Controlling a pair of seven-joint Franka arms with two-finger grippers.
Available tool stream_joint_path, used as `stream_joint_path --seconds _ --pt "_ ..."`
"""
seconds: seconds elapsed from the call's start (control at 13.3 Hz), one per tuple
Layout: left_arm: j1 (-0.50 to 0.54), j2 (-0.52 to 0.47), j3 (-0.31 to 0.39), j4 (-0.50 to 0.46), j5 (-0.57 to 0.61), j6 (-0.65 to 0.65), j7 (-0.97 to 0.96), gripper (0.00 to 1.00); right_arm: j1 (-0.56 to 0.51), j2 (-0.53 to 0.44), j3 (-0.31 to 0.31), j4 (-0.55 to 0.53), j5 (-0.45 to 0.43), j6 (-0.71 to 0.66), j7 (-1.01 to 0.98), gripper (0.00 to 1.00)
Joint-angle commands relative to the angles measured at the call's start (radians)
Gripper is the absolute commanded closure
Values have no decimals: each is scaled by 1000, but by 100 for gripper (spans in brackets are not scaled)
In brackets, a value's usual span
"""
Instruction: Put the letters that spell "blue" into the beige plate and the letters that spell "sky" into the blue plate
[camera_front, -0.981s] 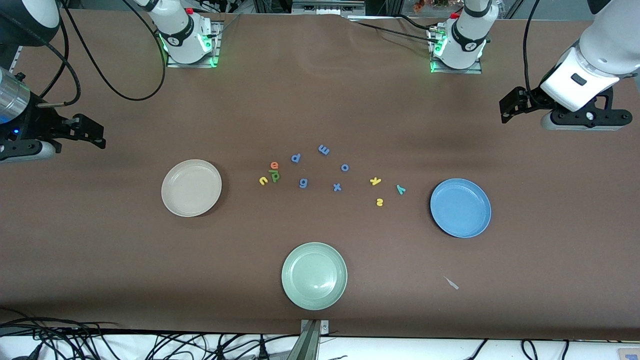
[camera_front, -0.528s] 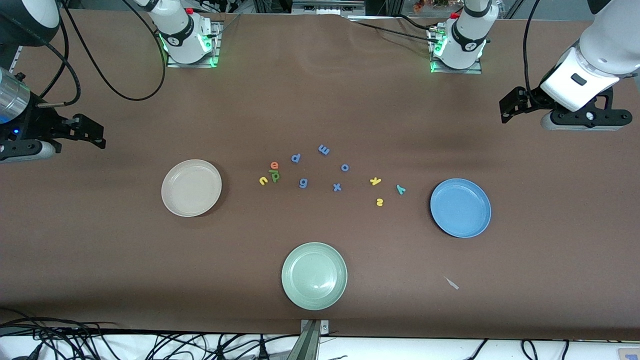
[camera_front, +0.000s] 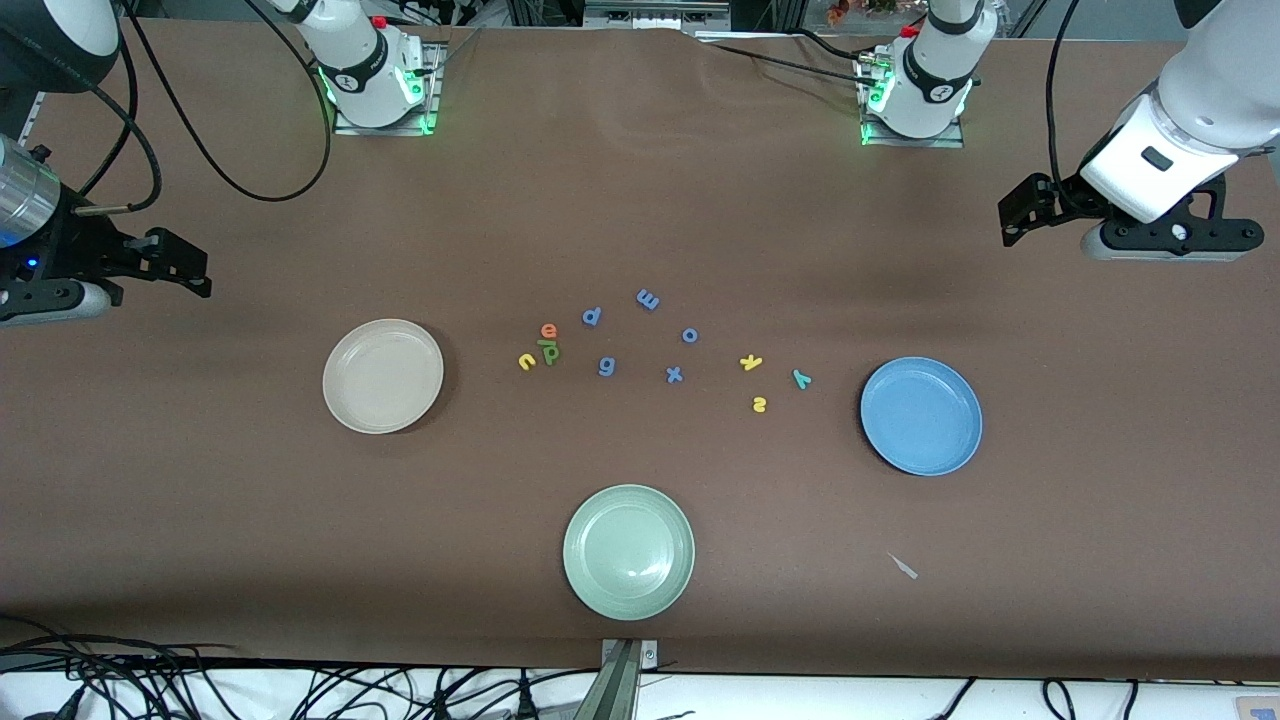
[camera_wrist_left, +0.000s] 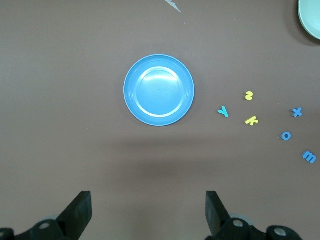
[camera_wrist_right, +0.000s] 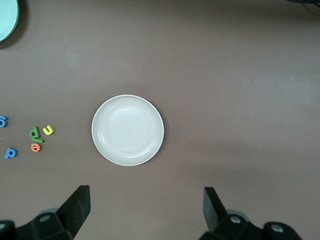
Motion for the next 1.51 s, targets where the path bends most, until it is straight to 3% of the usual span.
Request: stream_joint_path --seconds 0.0,0.3,0.68,1.06,1.43 --pt "0 -15 -2 -7 0 -7 15 0 -6 -1 3 9 6 -11 10 0" --pt "-11 22 -4 36 9 -10 81 0 -6 -1 3 9 6 -11 10 0" --pt "-32 167 -39 96 -1 -8 141 0 -6 -1 3 10 5 -11 10 0" --pt "-86 380 -76 205 -4 1 141 0 -6 2 3 10 6 -8 10 0" --pt "-192 519 -76 208 2 133 147 0 -2 27 8 14 5 -12 1 0"
